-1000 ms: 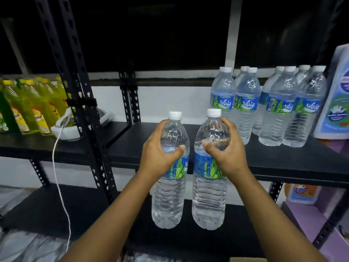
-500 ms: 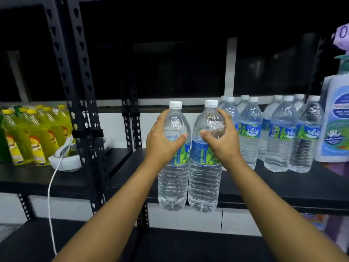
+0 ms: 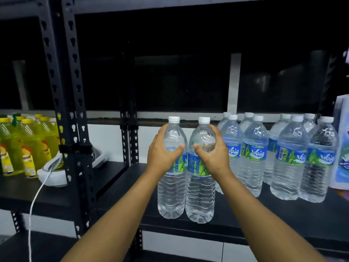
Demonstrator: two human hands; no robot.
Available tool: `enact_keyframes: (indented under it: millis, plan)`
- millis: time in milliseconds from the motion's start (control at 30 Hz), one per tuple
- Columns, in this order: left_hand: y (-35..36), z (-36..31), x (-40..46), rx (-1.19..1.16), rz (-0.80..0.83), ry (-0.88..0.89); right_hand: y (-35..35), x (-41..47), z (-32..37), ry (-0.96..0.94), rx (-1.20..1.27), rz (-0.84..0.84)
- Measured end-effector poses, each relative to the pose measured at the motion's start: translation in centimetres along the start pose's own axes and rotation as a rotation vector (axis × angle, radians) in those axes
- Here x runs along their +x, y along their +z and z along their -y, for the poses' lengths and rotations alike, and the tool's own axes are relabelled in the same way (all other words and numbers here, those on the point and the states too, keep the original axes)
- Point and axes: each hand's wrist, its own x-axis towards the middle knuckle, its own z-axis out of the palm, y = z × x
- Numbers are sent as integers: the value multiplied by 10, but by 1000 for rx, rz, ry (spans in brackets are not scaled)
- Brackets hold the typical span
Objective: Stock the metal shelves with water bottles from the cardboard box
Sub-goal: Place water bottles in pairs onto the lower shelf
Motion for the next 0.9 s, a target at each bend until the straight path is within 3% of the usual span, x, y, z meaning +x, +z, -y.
enact_keyframes:
  millis: [667, 900]
  plan:
    - [11, 30, 17, -77, 53, 53, 11, 6, -17, -34, -25, 13]
    - [5, 28, 14, -73, 113, -29, 7, 4, -10, 3, -51, 49]
